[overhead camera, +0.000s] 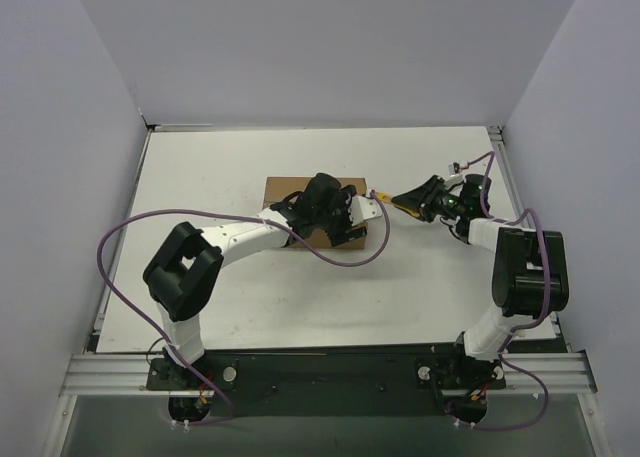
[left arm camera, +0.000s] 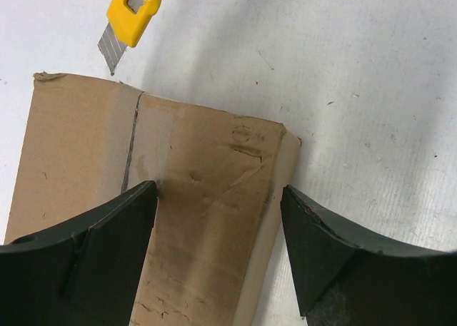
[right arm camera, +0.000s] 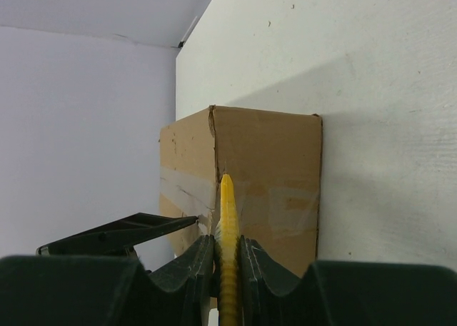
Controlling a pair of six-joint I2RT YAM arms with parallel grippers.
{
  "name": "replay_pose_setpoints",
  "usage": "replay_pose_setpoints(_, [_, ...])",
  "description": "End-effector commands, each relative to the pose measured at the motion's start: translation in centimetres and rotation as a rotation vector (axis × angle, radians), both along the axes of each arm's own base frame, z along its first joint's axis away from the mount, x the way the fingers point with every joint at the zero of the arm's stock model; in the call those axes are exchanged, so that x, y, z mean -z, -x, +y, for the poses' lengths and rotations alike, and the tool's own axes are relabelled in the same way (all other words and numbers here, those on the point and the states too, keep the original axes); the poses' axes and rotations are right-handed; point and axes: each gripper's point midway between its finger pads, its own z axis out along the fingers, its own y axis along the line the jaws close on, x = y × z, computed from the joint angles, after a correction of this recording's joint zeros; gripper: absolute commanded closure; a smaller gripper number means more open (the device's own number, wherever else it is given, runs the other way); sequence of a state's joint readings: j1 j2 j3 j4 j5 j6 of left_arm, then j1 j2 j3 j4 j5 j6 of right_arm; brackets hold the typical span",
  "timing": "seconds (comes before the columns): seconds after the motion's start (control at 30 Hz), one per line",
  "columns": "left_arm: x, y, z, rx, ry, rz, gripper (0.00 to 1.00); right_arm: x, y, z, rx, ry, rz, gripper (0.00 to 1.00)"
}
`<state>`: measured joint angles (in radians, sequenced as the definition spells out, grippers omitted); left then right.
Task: Unpack the express box
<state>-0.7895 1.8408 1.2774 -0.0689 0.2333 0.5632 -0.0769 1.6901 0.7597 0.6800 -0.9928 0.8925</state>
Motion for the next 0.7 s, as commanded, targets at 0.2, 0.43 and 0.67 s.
replay_pose_setpoints(0.2, [-0.6,-0.7,-0.7,0.008,0.019,-0.016,0.21,-2.7,1.3,1.4,-0.075,-0.009,-0.106,1.0])
replay_pose_setpoints(0.43, [-0.3,-1.3,-0.7,-0.006,0.015,-0.019,0.2,-2.2,2.8,2.1,-0.11,0.001,-0.077,1.0])
replay_pose_setpoints(0.67, [-0.4,-2.3,-0.9,-0.031,0.019,-0.038,0.2,-2.0,4.1,2.5,-0.147,0.012,-0.058,1.0])
